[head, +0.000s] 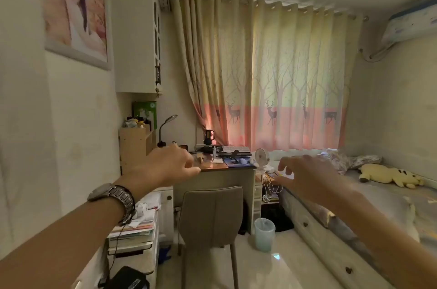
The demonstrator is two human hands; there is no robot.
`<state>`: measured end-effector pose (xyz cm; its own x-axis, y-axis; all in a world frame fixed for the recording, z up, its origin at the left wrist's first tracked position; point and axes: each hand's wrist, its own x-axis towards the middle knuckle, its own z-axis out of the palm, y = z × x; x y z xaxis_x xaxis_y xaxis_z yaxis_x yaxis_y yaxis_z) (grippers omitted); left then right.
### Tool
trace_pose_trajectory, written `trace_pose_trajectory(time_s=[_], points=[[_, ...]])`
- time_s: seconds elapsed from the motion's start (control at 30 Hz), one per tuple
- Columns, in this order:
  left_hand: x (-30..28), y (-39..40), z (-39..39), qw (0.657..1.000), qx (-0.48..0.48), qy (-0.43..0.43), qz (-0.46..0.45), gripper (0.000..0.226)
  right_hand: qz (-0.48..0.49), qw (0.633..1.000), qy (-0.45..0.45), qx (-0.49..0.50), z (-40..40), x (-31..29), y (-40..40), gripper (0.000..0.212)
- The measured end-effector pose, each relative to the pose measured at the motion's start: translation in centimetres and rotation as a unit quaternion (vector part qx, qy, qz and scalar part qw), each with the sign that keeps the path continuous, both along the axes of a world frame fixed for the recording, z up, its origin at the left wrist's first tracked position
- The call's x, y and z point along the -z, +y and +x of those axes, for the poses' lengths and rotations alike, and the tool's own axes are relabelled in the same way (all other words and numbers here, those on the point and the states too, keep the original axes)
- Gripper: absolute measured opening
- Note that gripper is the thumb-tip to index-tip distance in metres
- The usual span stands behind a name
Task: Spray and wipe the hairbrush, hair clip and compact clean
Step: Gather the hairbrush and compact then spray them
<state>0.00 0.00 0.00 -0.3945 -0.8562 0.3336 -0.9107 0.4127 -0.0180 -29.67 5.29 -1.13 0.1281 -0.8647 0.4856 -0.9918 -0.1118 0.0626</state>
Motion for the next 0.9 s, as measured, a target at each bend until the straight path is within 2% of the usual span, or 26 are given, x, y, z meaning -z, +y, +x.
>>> trace_pose_trajectory(time_s=[0.4, 0.63, 0.9], points=[[-0.1, -16.5, -7.9, 1.0, -0.015, -0.024, 0.002, 0.036, -0.02, 0.999, -0.027, 0.009, -7.7, -0.9, -17.0, 0.029], [1.8, -24.0, -9.6, 0.999, -0.028, -0.03, 0.031, 0.033, 0.025, 0.997, -0.077, 0.008, -9.6, 2.2, -25.9, 0.027], [3.9, -35.6, -12.0, 0.998, -0.001, -0.051, 0.029, 0.03, 0.035, 0.996, -0.074, 0.022, -11.1, 3.8, -36.6, 0.03]])
